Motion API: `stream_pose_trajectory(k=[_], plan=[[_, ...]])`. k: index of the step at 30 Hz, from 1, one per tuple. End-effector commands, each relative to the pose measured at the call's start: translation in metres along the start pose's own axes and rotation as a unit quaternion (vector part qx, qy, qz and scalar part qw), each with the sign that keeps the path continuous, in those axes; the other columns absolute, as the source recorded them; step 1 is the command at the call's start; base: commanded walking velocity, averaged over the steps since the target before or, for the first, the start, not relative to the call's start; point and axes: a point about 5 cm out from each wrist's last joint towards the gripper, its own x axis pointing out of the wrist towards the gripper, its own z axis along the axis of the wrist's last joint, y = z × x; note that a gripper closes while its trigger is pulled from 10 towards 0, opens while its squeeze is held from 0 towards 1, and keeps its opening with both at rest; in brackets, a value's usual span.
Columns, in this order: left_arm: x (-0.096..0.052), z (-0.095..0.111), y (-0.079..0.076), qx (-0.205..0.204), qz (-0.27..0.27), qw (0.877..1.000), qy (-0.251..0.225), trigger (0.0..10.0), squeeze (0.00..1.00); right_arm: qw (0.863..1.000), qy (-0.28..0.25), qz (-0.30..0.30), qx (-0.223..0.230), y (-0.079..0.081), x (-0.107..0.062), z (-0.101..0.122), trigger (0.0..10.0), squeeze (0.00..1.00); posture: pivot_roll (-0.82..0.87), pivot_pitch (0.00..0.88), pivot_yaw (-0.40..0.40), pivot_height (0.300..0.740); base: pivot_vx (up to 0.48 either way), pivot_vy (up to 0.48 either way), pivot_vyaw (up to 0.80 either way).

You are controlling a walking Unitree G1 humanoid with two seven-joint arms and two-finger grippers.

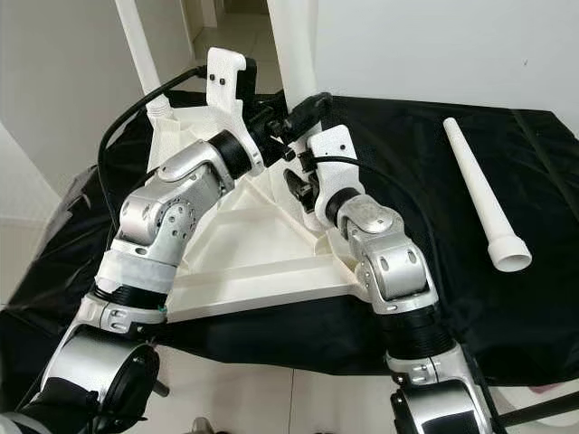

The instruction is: Building children table

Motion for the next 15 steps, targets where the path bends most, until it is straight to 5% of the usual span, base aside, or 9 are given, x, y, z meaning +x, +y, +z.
stream_pose_trajectory(k=[1,5,6,9,10,11,12,15], plan=[[0.0023,0.0149,-0.0100,0.017,-0.019,0.999,-0.031,10.0,0.00,1.000,0.022,0.003,0.020,0.0035,0.0021,-0.0061,0.0,0.00,-0.02,0.093,0.023,0.740,0.000,0.000,0.00],[0.0020,0.0154,-0.0122,0.019,-0.022,0.999,-0.032,10.0,0.00,0.999,0.025,-0.005,0.030,0.0027,0.0037,-0.0074,0.0,0.00,-0.02,0.096,0.024,0.740,0.000,0.000,0.00],[0.0018,0.0154,-0.0136,0.016,-0.025,0.999,-0.033,10.0,0.00,0.999,0.025,-0.007,0.030,0.0029,0.0045,-0.0074,4.9,0.00,-0.02,0.096,0.024,0.740,0.000,0.000,0.00],[0.0017,0.0154,-0.0145,0.013,-0.027,0.999,-0.033,10.0,0.00,0.999,0.024,-0.009,0.030,0.0031,0.0050,-0.0074,4.9,0.00,-0.02,0.096,0.024,0.740,0.000,0.000,0.00],[0.0016,0.0149,-0.0154,0.003,-0.031,0.999,-0.032,10.0,0.80,0.999,0.023,-0.017,0.036,0.0028,0.0063,-0.0071,10.0,0.00,-0.01,0.097,0.025,0.740,0.000,0.000,0.00],[0.0016,0.0149,-0.0154,0.003,-0.031,0.999,-0.032,10.0,0.80,0.999,0.023,-0.017,0.036,0.0028,0.0063,-0.0071,10.0,0.00,-0.01,0.097,0.025,0.740,0.000,0.000,0.00],[0.0013,0.0152,-0.0151,0.003,-0.030,0.999,-0.032,10.0,1.00,0.999,0.022,-0.022,0.036,0.0022,0.0068,-0.0069,10.0,0.00,-0.01,0.098,0.026,0.740,0.000,0.000,0.00],[0.0009,0.0162,-0.0139,0.007,-0.026,0.999,-0.032,10.0,1.00,0.999,0.021,-0.029,0.035,0.0008,0.0075,-0.0070,10.0,0.00,-0.01,0.097,0.025,0.740,0.000,0.000,0.00]])
